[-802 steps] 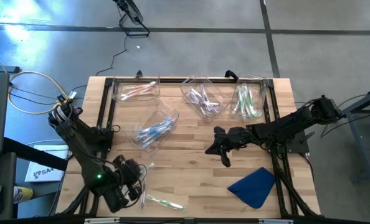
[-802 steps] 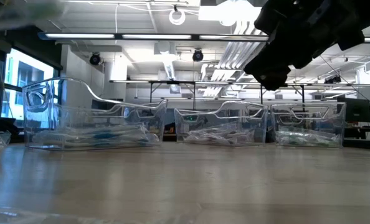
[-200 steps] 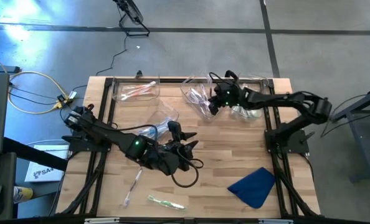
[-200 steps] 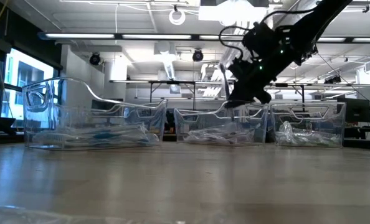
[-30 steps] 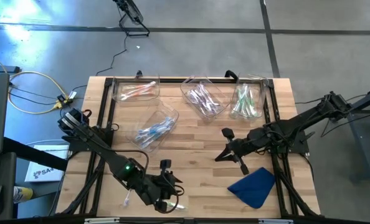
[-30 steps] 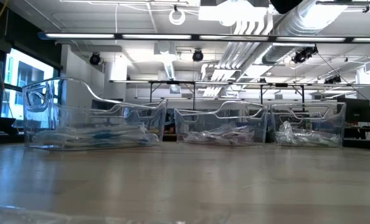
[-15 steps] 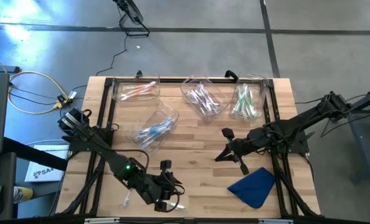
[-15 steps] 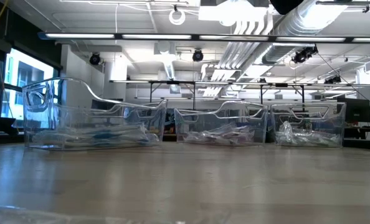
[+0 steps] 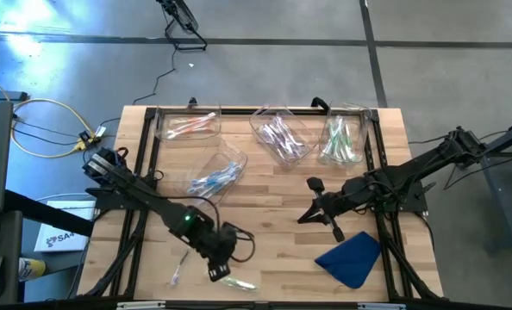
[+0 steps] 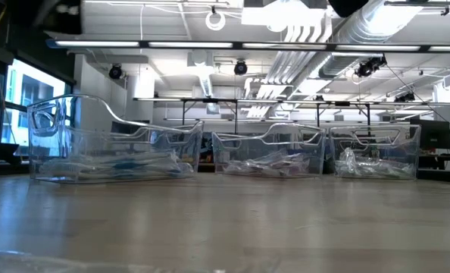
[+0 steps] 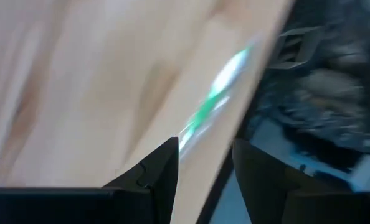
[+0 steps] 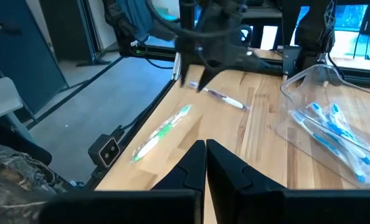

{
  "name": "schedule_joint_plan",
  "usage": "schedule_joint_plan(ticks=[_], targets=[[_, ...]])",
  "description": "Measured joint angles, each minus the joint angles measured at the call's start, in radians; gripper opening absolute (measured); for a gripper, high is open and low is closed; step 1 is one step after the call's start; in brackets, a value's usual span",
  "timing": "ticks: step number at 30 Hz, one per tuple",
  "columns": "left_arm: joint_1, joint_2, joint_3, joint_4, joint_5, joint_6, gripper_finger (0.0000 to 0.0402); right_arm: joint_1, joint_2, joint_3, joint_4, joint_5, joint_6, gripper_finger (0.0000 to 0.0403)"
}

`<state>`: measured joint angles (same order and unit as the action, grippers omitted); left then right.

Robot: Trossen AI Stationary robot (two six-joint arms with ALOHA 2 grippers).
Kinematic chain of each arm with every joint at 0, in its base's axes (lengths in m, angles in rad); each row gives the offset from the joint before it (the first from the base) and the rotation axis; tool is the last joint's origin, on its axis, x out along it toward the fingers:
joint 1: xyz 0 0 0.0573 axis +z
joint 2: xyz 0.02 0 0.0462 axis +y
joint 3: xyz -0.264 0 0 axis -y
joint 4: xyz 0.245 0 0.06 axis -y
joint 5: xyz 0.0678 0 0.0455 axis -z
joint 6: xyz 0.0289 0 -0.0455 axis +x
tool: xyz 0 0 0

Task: Pick & Place Toothbrushes
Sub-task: Put the purple toothbrush into the top center transparent bin

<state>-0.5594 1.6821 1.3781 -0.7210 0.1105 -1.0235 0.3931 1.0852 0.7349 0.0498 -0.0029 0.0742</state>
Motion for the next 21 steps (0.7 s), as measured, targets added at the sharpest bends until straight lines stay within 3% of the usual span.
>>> schedule_joint_plan(ticks=[9, 21], targets=[[-0.034, 0.0, 0.0, -0.312, 0.06, -0.2, 0.0148, 0.0, 0.0, 0.0, -0.075, 0.001, 0.007, 0.0005], [-0.184, 0.0, -0.044, -0.321, -0.006, -0.447, 0.0148, 0.0, 0.0, 0.0, -0.077, 0.003, 0.007, 0.0005]])
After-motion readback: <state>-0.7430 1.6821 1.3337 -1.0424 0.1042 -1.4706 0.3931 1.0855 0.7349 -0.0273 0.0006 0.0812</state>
